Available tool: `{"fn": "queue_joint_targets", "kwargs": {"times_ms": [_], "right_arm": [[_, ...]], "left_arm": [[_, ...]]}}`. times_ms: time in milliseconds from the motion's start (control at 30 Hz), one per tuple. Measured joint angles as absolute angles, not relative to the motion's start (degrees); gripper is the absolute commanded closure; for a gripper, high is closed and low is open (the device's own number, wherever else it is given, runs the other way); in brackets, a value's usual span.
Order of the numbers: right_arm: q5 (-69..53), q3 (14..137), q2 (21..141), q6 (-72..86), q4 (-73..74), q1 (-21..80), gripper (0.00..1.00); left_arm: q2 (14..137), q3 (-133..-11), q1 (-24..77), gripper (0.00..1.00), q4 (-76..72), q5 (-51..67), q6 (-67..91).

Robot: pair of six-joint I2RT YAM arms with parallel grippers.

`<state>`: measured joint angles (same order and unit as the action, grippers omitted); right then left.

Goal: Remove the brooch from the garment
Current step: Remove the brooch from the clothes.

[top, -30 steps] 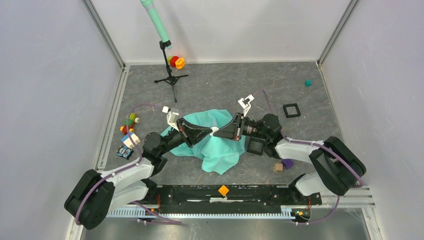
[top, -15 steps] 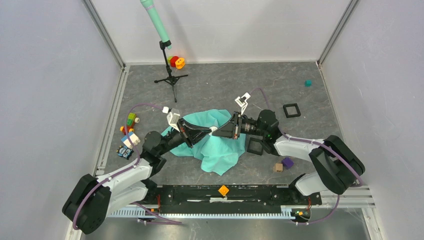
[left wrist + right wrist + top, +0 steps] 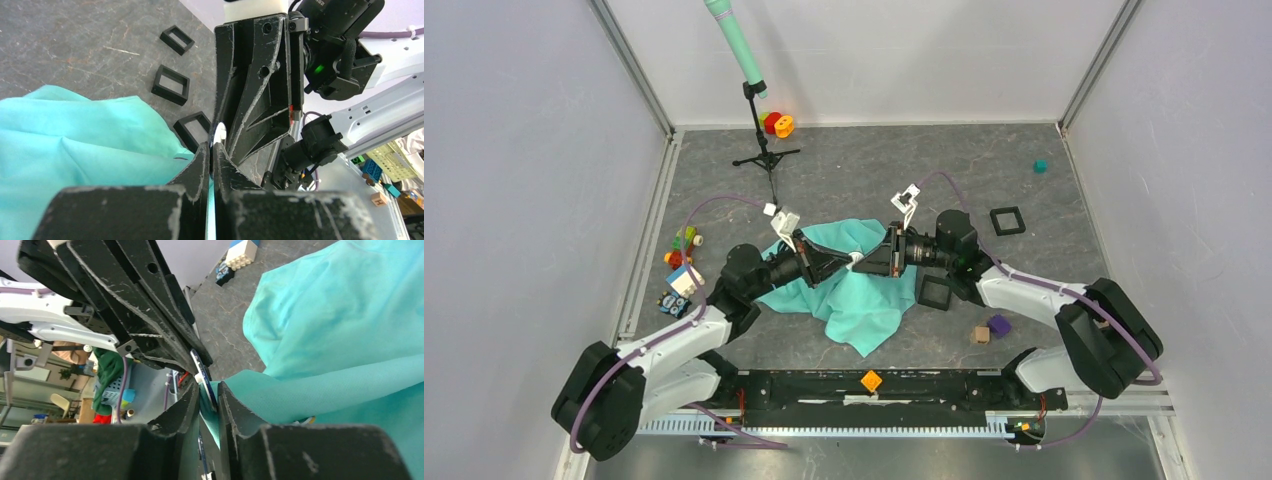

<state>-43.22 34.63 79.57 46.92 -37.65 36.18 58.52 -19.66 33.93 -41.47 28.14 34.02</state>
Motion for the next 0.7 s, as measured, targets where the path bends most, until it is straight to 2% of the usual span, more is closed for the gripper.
{"fn": "queue_joint_targets", "kwargs": {"times_ms": [133,200,400,467,500,567,633,700], "right_arm": [[-41.7,34.7,79.1,44.7,-34.9,36.4,0.63],[-40.6,34.7,78.3,43.5,-33.5,36.6,0.55],[-36.1,33.7,74.7,39.4,-32.1,36.9,0.22],[-35.4,32.2,73.4,38.0,-32.2,36.9,0.15],[-35.3,31.5,72.9,37.5,-32.2,36.9,0.15],[-34.8,30.3,72.3,36.1,-32.0,37.1,0.21],[-33.9,29.7,72.2,34.7,-31.4,37.7,0.31],[-33.1,29.4,72.2,33.4,-30.8,38.2,0.48]], "left_arm": [[58.4,-20.4,34.9,0.98,-39.2,28.1,34.0],[58.1,-20.9,35.4,0.98,-37.4,27.1,34.0],[55.3,-22.0,35.8,0.98,-31.3,23.8,34.0],[54.8,-22.4,35.7,0.98,-29.5,22.9,33.8],[54.7,-22.7,35.7,0.98,-28.6,22.5,33.7],[54.7,-23.3,35.7,0.98,-27.3,22.1,33.3],[54.5,-23.5,35.7,0.98,-26.3,21.5,33.1],[54.4,-23.6,35.7,0.98,-25.6,20.9,32.7]]}}
